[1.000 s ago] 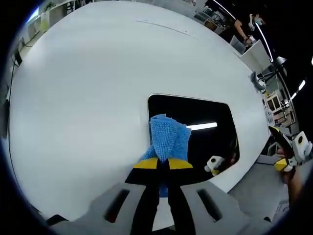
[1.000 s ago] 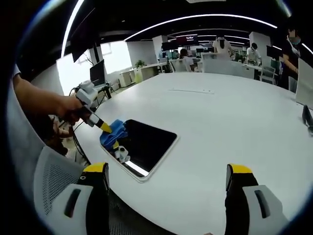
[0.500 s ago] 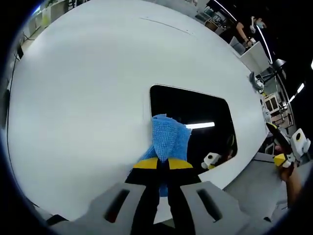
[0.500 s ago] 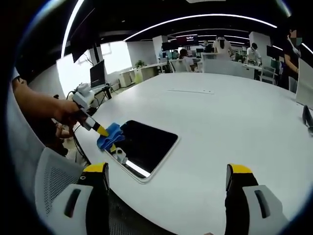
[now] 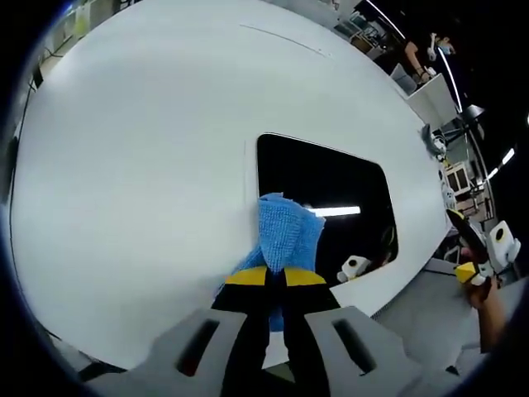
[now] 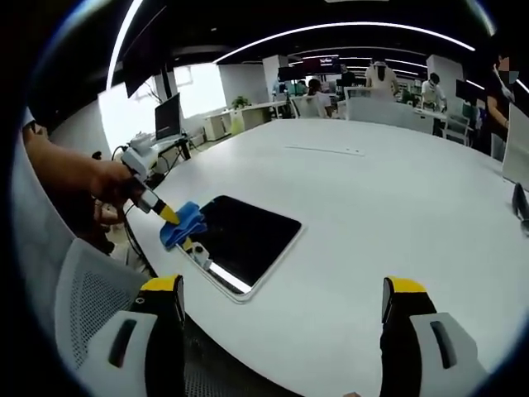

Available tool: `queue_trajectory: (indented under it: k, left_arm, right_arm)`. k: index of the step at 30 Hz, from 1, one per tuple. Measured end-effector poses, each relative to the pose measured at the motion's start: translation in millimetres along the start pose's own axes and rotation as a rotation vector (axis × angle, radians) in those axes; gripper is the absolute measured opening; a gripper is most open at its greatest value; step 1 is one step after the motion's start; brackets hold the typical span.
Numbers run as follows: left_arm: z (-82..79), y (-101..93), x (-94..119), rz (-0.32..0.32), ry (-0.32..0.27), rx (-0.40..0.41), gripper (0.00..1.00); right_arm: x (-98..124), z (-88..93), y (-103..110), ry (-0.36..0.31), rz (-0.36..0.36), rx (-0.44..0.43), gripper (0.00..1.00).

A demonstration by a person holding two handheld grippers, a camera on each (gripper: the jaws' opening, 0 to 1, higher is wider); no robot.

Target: Wipe the mirror surface with the cleaning cloth until all visible marks leave the cleaned area.

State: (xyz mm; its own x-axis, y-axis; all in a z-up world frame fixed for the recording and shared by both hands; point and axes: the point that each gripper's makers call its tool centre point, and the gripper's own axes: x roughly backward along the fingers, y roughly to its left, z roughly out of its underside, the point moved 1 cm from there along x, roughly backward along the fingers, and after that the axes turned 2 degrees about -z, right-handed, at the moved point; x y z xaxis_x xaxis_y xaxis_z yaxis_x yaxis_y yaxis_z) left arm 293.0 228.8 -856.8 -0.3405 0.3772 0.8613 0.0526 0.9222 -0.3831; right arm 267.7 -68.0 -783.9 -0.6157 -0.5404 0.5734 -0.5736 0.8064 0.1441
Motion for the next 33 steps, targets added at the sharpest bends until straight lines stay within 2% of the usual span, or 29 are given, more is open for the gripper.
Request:
queue_trajectory:
  k: [9, 33]
  left_arm:
    - [2.4, -1.2, 0.6, 0.003, 0.020, 0.000, 0.02]
    - [3.4, -2.5, 0.5, -0.002, -0.006, 0.009, 0.02]
  right_arm:
    - [-1.9, -1.6, 0.2, -0.014, -0.006, -0.016, 0.99]
    - [-0.7, -0.2, 1.4, -0.006, -0.008, -0.020, 0.99]
